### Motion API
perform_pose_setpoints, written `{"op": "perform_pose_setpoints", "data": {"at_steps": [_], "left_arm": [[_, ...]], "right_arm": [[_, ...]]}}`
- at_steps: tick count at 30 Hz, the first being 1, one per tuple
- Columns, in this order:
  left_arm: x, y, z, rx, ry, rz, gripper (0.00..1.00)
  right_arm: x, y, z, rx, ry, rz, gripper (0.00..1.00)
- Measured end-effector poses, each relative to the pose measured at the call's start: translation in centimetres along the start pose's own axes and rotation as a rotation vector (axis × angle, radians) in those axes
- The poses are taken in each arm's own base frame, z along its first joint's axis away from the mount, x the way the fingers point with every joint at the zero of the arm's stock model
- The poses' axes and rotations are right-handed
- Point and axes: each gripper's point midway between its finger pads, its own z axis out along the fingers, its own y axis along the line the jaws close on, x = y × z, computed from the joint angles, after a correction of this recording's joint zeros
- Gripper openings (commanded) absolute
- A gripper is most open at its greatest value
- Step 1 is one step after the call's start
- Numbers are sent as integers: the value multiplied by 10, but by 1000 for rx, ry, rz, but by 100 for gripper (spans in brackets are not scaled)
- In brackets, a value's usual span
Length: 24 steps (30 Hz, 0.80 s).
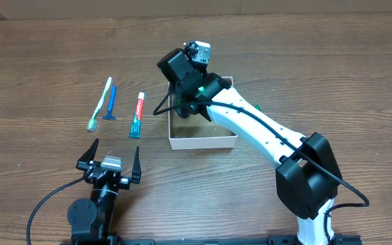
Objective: Pack container
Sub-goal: 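Carry the bottle over the box with the right gripper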
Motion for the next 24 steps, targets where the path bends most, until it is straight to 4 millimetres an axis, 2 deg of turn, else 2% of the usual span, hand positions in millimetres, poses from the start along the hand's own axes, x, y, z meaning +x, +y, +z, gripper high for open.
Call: {"op": "perform_pose_setpoints", "data": {"at_steps": [10, 17, 24], "left_arm": [[0, 0, 0, 0, 0, 0, 100], [0, 0, 0, 0, 0, 0, 100], [0, 0, 0, 0, 0, 0, 100]], "right_arm": [[-1, 3, 0, -12, -3, 6, 47], [-4, 7, 0, -30, -14, 5, 53], [-5, 9, -1, -37, -15, -64, 57]]}}
